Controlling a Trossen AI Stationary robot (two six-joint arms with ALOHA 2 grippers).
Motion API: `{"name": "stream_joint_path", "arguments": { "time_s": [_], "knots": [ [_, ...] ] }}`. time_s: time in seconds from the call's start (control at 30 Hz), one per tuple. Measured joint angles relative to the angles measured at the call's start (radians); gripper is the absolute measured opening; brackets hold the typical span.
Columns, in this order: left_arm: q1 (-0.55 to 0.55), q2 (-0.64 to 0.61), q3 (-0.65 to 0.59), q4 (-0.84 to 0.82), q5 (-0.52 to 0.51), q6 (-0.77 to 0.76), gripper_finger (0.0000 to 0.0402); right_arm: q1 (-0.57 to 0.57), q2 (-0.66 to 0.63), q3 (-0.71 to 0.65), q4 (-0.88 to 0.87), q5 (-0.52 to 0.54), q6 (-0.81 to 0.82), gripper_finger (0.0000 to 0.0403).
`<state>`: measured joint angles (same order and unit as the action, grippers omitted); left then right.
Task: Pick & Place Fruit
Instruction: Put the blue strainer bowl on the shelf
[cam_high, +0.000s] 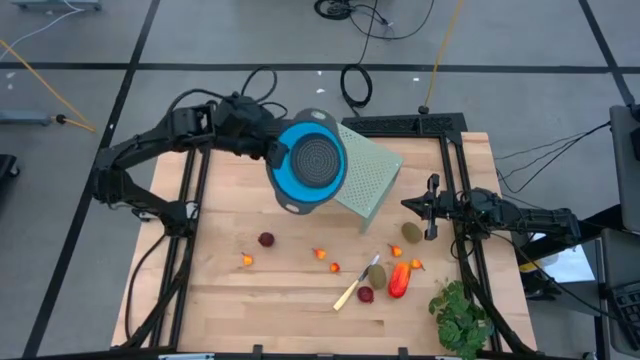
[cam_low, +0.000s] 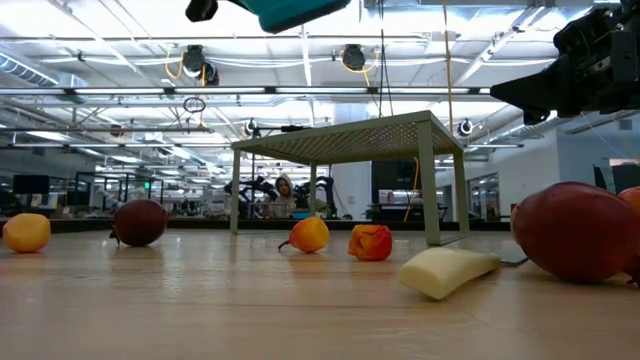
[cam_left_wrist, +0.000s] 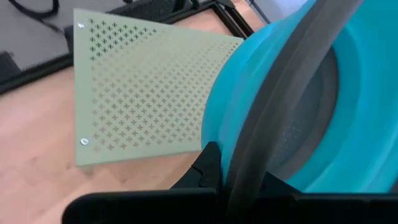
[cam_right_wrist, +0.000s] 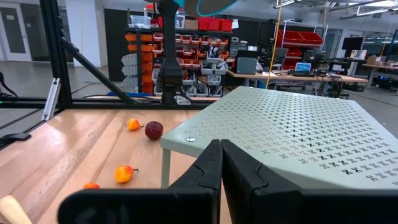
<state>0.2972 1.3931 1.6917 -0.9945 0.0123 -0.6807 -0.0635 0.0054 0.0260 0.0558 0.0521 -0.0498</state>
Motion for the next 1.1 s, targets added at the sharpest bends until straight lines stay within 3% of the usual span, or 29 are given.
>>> {"name": "stream_joint_path", "arguments": {
  "time_s": [0.2,0.73,1.1],
  "knots": [
    [0.054,0.002,-0.001,-0.011,0.083,-0.028,0.0,0.0,0.0,0.0,0.0,0.0,0.0,0.0],
    [0.081,0.033,-0.001,-0.012,0.092,-0.062,0.0,0.0,0.0,0.0,0.0,0.0,0.0,0.0],
    [0.208,0.117,0.005,-0.008,0.273,-0.058,0.0,0.0,0.0,0.0,0.0,0.0,0.0,0.0]
  ]
}}
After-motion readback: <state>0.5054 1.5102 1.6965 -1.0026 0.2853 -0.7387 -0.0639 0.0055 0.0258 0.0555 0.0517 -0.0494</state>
